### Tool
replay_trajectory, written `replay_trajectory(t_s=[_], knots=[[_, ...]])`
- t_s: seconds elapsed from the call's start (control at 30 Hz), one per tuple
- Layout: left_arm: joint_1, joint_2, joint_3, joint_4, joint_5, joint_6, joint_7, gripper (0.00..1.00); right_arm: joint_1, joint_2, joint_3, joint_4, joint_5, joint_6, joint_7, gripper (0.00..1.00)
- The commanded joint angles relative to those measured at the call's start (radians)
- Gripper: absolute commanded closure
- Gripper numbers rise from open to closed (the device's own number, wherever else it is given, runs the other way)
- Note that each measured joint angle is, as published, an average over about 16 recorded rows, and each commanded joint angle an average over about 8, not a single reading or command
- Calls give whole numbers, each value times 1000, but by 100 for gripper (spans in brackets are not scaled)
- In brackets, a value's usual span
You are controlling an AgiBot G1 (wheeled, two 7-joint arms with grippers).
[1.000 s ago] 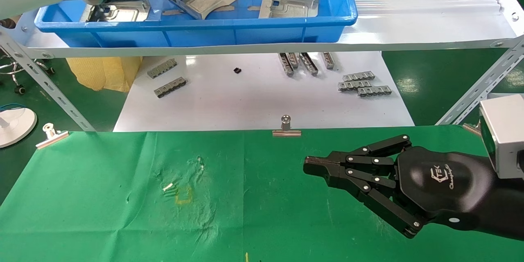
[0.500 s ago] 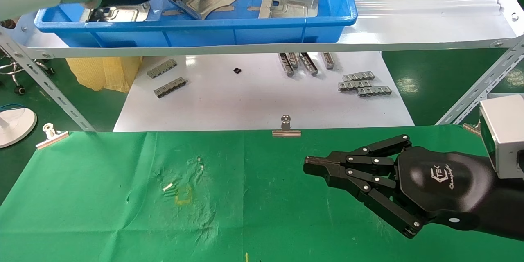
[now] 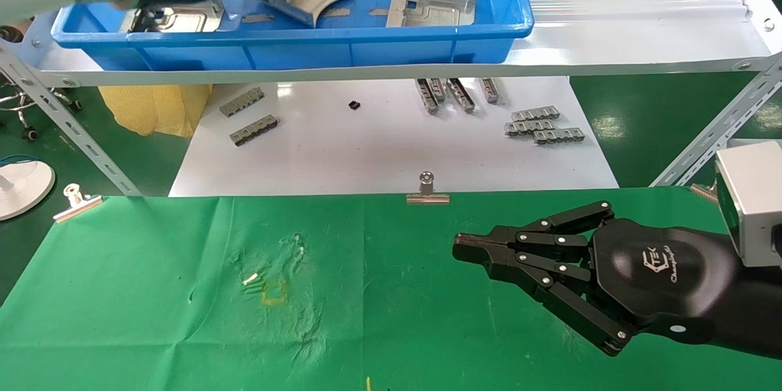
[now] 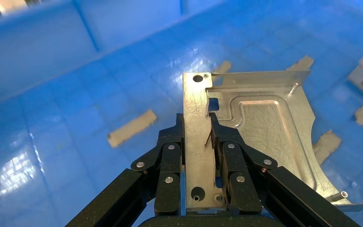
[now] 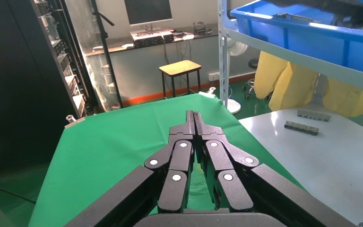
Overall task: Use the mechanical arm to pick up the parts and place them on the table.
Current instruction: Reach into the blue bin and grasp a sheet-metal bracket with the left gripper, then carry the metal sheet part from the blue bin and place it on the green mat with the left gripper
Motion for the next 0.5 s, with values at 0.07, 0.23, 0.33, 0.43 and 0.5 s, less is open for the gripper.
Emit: replay_trajectory(t_s=[0.07,0.23,0.33,0.43,0.5], knots=[[-5,-15,-16,-18,-23,29,21,100,0,0,0,0,0,0,0,0],[-8,-61,-50,-48,-75,156,88,100,0,0,0,0,0,0,0,0],[-6,-92,-66,-60,-101,258,128,100,0,0,0,0,0,0,0,0],[0,-124,-77,-70,-122,376,166,100,0,0,0,0,0,0,0,0],[5,-144,-82,-76,-132,457,191,100,0,0,0,0,0,0,0,0]])
